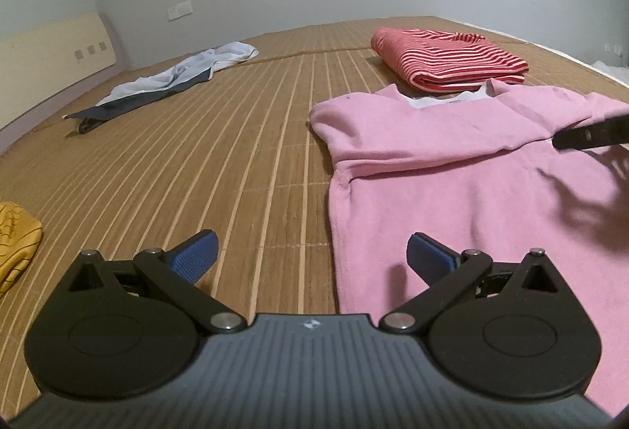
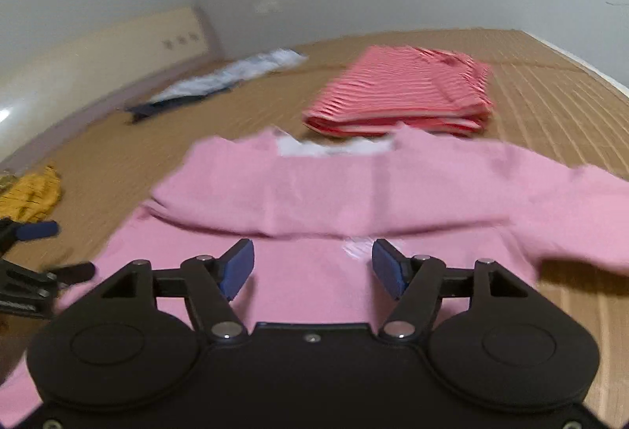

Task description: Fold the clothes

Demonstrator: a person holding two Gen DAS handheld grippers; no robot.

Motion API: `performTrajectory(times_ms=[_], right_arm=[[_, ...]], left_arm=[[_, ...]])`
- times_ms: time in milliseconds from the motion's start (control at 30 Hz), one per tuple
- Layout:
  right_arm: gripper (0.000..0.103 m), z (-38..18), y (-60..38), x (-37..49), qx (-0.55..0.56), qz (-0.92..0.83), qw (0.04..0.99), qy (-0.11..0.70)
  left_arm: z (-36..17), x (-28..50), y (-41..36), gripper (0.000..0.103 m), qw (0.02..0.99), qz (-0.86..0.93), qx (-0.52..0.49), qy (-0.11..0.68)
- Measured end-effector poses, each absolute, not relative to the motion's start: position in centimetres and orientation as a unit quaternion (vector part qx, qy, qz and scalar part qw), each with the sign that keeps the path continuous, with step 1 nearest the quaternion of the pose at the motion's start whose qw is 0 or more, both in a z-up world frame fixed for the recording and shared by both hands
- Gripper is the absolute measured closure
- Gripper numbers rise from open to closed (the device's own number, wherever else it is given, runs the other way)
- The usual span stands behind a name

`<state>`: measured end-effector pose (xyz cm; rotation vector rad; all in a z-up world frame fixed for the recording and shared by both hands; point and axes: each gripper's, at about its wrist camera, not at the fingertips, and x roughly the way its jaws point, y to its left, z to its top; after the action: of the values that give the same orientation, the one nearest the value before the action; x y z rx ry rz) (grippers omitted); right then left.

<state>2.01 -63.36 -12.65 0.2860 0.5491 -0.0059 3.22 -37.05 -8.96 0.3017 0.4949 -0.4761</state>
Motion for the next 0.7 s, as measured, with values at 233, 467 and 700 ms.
performTrajectory(times_ms=[233,467,700], right_arm=[[0.038,-14.0,-68.8,2.2,0.343,-0.025,0.913,0.217],[0.094,-15.7,-71.6,2.4,0.435,-0.043,0.879,0.19],[0.097,-13.7,-71.0,-1.8,0.417,-0.066,0.892,0.162]], left_arm=[[-9.5,3.2,-37.5,0.0,0.924,-0.238,0.164,0.25],[-9.8,3.4,-37.7,0.0,0.921,-0.235,0.179,0.253],[-9.8,3.5,-37.6,0.0,0.923,-0.232,0.171,0.256]])
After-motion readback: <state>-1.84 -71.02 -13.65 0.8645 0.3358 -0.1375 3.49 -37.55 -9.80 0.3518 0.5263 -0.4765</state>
